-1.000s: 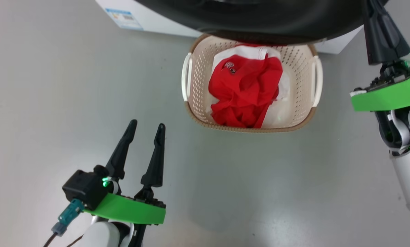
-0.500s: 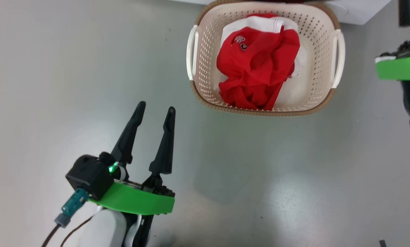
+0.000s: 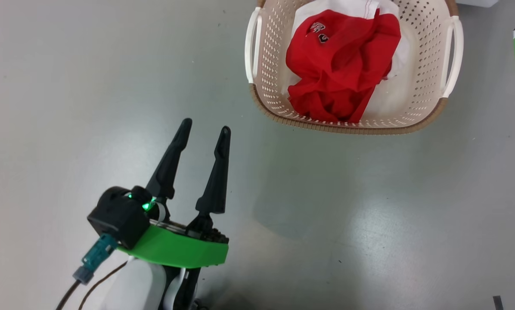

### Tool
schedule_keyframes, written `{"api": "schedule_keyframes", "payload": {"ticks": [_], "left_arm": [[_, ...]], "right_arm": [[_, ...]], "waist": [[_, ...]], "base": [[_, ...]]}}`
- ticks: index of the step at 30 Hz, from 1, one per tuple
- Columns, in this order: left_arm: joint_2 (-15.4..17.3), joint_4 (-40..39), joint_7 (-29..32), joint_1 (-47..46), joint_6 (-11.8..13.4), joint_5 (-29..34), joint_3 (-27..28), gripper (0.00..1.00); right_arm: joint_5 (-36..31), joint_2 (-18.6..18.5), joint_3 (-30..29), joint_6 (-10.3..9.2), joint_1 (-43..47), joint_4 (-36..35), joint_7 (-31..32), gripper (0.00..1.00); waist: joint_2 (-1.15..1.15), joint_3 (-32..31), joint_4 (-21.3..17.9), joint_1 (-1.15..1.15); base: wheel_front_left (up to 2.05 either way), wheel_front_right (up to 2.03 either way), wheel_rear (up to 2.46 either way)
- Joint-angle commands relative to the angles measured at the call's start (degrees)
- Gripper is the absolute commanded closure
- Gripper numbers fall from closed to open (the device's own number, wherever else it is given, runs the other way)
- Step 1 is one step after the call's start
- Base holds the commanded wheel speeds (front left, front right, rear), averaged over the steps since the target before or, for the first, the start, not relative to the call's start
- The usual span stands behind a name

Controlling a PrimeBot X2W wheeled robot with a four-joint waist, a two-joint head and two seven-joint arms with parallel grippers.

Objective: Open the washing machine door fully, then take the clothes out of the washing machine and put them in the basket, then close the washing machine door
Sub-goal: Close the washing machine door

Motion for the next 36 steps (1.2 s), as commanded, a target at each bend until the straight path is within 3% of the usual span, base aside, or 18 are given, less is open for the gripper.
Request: {"api": "schedule_keyframes", "payload": {"ticks": [1, 18, 19, 20, 21, 26, 27, 28, 36], "left_arm": [[1.0, -1.6, -0.4, -0.2, 0.3, -0.7, 1.5, 0.0], [1.0, -0.9, -0.4, -1.1, 0.3, -0.8, 1.8, 0.0], [1.0, -0.8, -0.4, -1.1, 0.2, -0.8, 2.0, 0.0], [1.0, -0.6, -0.4, -1.0, 0.1, -0.7, 2.1, 0.0], [1.0, -0.6, -0.4, -1.0, 0.1, -0.7, 2.1, 0.0], [1.0, 0.4, -0.4, -0.4, -0.4, -0.2, 3.2, 0.0], [1.0, 0.6, -0.4, -0.3, -0.6, 0.0, 3.4, 0.0], [1.0, 0.8, -0.4, -0.1, -0.7, 0.2, 3.6, 0.0], [1.0, 3.0, -0.4, 1.7, -2.1, 2.1, 5.8, 0.0]], "right_arm": [[1.4, 0.2, -0.8, -0.14, -0.9, -1.7, -0.3, 1.0], [1.8, 1.0, -0.4, -0.14, 0.7, -1.8, -0.3, 1.0], [1.8, 1.0, -0.1, -0.14, 1.4, -1.7, -0.3, 0.94], [1.7, 1.0, 0.1, -0.14, 2.0, -1.5, -0.3, 0.79], [1.7, 1.0, 0.1, -0.14, 2.0, -1.5, -0.3, 0.79], [1.7, 1.4, 1.0, -0.14, 5.2, -0.7, -0.3, 0.53], [1.7, 1.5, 1.1, -0.14, 5.9, -0.7, -0.3, 0.31], [1.6, 1.7, 1.1, -0.14, 6.6, -0.6, -0.3, 0.02], [1.3, 3.7, 1.8, -0.14, 14.3, 0.4, -0.3, 0.0]], "waist": [[0.0, 0.5, 0.3, 0.0], [0.0, -0.5, -0.5, 0.0], [0.0, -0.9, -0.6, 0.0], [0.0, -1.3, -0.7, 0.0], [0.0, -1.3, -0.7, 0.0], [0.0, -3.6, -1.6, 0.0], [0.0, -4.1, -1.8, 0.0], [0.0, -4.6, -2.0, 0.0], [0.0, -9.9, -4.1, 0.0]], "base": [[0.0, 0.0, 0.0], [0.0, 0.0, 0.0], [0.0, 0.0, 0.0], [0.0, 0.0, 0.0], [0.0, 0.0, 0.0], [0.0, 0.0, 0.0], [0.0, 0.0, 0.0], [0.0, 0.0, 0.0], [0.0, 0.0, 0.0]]}}
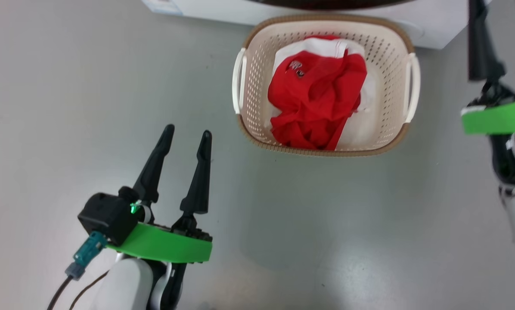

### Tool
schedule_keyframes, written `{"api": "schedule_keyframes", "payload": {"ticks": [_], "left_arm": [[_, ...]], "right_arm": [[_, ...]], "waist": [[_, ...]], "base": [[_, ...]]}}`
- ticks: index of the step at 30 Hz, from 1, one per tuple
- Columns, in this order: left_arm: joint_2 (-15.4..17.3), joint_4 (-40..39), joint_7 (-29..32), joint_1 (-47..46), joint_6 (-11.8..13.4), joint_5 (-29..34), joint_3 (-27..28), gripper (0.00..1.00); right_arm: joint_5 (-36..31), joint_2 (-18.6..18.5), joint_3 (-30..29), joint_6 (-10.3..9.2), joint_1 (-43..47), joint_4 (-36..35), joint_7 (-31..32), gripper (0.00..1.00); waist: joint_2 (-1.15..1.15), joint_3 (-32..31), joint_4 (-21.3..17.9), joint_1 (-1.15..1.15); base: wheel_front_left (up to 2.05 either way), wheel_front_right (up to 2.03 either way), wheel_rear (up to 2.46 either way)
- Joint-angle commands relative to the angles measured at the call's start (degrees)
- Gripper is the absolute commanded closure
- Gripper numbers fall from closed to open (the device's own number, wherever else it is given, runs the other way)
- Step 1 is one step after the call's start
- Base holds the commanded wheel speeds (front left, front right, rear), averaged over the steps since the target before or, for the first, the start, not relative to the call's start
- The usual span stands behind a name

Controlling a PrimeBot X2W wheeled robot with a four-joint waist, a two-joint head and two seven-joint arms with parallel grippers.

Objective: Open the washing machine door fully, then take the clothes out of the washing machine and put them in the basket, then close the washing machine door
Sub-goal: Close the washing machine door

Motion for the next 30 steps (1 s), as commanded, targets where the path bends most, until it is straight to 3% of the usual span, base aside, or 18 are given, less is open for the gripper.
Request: {"api": "schedule_keyframes", "payload": {"ticks": [1, 30], "left_arm": [[1.1, -0.8, -0.3, 1.6, -0.6, 0.7, 2.3, 0.0], [1.1, 2.7, -0.3, 10.5, -4.1, 6.1, 9.2, 0.0]], "right_arm": [[-0.4, 0.7, 1.1, -0.06, 2.6, -1.2, 0.1, 0.0], [-1.0, 8.5, -2.5, -0.06, 26.8, 1.3, 0.1, 0.0]], "waist": [[0.0, -2.5, -1.4, 0.0], [0.0, -16.4, -8.9, 0.0]], "base": [[0.0, 0.0, 0.0], [0.0, 0.0, 0.0]]}}
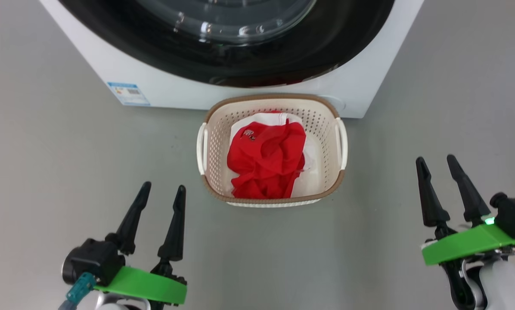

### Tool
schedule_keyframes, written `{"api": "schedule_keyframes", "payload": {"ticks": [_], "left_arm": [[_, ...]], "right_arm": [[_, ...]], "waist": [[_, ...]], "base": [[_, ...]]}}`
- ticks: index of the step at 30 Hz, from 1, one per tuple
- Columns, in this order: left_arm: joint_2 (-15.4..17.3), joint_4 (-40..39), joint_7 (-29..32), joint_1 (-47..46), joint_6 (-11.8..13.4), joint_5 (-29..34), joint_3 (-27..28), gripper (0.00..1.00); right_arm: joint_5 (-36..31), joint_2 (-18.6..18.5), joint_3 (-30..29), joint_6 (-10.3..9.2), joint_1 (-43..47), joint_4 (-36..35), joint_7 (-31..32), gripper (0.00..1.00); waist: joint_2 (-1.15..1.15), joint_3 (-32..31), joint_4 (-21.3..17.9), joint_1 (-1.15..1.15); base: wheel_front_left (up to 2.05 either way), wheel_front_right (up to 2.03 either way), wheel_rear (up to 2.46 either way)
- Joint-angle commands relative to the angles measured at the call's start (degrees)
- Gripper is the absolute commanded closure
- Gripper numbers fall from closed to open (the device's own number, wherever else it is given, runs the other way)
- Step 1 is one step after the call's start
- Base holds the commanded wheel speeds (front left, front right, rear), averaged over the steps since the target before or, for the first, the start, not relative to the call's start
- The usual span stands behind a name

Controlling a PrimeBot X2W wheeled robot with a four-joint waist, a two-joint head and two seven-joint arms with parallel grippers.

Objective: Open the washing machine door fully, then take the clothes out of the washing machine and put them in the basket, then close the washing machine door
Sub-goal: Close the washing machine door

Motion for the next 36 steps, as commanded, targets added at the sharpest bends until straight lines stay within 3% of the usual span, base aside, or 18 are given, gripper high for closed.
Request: {"api": "schedule_keyframes", "payload": {"ticks": [1, 36], "left_arm": [[1.0, -1.0, -0.3, 0.9, -0.3, 0.6, 2.3, 0.0], [1.0, -1.1, -0.3, 10.1, -0.9, 1.9, 7.7, 0.0]], "right_arm": [[-0.7, 0.1, 0.7, -0.06, 1.3, -1.5, 0.0, 0.0], [-2.4, 2.4, -4.1, -0.06, 13.9, -1.9, 0.0, 0.0]], "waist": [[0.0, -1.6, -1.3, 0.0], [0.0, -7.6, -5.8, 0.0]], "base": [[0.0, 0.0, 0.0], [0.0, 0.0, 0.0]]}}
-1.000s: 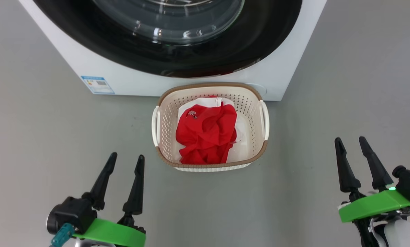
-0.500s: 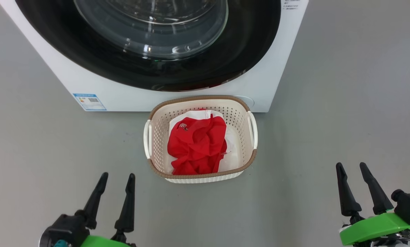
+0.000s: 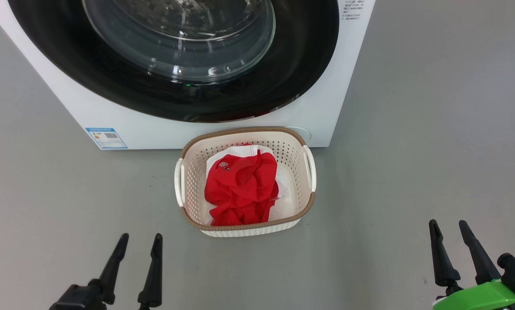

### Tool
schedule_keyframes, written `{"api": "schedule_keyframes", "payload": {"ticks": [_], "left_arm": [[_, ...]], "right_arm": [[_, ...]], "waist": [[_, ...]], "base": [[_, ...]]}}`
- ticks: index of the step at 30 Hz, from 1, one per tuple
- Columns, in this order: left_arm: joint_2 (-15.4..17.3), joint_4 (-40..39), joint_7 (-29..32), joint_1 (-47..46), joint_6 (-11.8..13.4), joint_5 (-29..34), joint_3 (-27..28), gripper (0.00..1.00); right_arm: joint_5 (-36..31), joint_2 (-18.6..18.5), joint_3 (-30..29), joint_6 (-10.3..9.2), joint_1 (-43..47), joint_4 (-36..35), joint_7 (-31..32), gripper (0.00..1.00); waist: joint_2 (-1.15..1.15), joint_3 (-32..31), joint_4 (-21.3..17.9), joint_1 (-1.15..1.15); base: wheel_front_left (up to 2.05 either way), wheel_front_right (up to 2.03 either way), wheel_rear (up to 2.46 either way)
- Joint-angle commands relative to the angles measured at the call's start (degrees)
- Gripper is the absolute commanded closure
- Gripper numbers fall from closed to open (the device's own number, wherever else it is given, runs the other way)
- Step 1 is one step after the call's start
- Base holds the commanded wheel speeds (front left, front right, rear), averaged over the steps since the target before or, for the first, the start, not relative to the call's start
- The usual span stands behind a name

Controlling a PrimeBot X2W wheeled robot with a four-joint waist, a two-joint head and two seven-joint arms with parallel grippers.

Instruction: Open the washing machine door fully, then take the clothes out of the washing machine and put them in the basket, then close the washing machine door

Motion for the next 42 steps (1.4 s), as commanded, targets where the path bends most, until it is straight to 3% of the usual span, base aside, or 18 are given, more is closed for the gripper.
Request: {"api": "schedule_keyframes", "payload": {"ticks": [1, 33, 34, 42], "left_arm": [[0.8, -1.6, -0.3, 0.1, -0.4, 0.0, 2.3, 0.0], [0.8, -1.6, -0.3, 0.9, -0.4, -1.6, 2.1, 0.0], [0.2, -0.3, 0.0, 1.3, 0.0, -1.2, 0.4, 1.0], [-0.2, 2.5, 0.4, 1.5, 0.0, -3.5, -0.2, 1.0]], "right_arm": [[-0.4, -0.4, 1.0, -0.06, 0.6, -1.6, 0.0, 0.0], [-0.8, 0.0, 0.2, -0.06, 1.6, -1.6, 0.0, 0.0], [-0.1, 0.7, -0.6, 0.0, 1.1, -0.3, 0.2, 1.0], [1.8, 2.0, 0.1, 0.0, 1.0, 2.3, 0.9, 1.0]], "waist": [[0.0, -0.1, -0.1, 0.0], [0.0, -1.0, -0.8, 0.0], [0.0, -1.0, -0.8, 0.0], [0.0, -1.1, -0.8, 0.02]], "base": [[0.0, 0.0, 0.0], [0.0, 0.0, 0.0], [0.0, 0.0, 0.0], [0.0, 0.0, 0.0]]}}
